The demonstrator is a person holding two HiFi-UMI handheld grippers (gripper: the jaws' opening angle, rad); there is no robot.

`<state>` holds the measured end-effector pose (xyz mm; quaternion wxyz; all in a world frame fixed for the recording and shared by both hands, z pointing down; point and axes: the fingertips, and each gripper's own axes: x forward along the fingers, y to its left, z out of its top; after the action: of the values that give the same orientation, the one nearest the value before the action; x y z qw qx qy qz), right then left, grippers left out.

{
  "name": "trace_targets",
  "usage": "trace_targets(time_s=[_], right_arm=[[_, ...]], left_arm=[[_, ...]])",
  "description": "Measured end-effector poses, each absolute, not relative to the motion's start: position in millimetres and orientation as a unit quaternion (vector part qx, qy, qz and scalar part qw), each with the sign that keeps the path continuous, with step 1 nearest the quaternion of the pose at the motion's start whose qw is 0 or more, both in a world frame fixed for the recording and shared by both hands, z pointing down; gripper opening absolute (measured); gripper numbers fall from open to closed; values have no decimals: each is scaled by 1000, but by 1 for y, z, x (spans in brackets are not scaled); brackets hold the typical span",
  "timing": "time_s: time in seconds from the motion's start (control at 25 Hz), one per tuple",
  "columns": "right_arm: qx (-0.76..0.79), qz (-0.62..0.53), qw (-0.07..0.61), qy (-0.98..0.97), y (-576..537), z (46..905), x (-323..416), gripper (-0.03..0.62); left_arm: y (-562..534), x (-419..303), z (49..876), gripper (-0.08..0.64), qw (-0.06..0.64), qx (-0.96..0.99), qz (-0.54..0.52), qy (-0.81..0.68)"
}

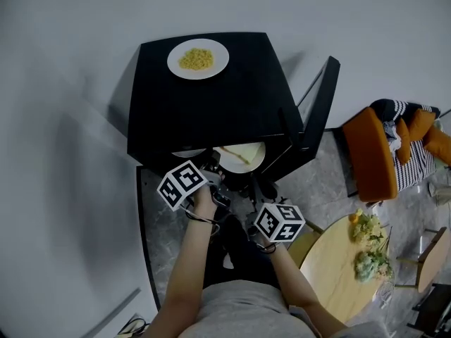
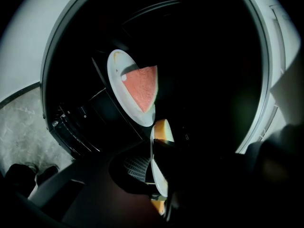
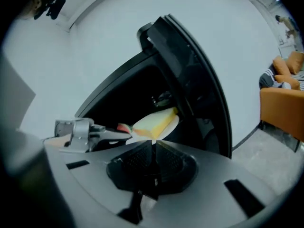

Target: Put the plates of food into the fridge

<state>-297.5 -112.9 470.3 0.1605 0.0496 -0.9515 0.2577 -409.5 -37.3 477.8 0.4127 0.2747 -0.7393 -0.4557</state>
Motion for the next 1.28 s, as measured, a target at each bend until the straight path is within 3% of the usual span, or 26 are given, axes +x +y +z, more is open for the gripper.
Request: trace_targets(time_s=[0.2, 0.84, 1.28], right_arm=[[-3, 228, 193, -954, -82, 481, -306, 20], [50, 312, 185, -930, -123, 482, -353, 17], [52, 303, 187, -933, -120, 481, -358, 17]], left_arm=[[-38, -411, 478, 26, 412, 277, -455, -739], [-38, -393, 471, 28, 407, 335, -414, -742], [-13, -374, 444, 28, 303, 394, -284, -820]])
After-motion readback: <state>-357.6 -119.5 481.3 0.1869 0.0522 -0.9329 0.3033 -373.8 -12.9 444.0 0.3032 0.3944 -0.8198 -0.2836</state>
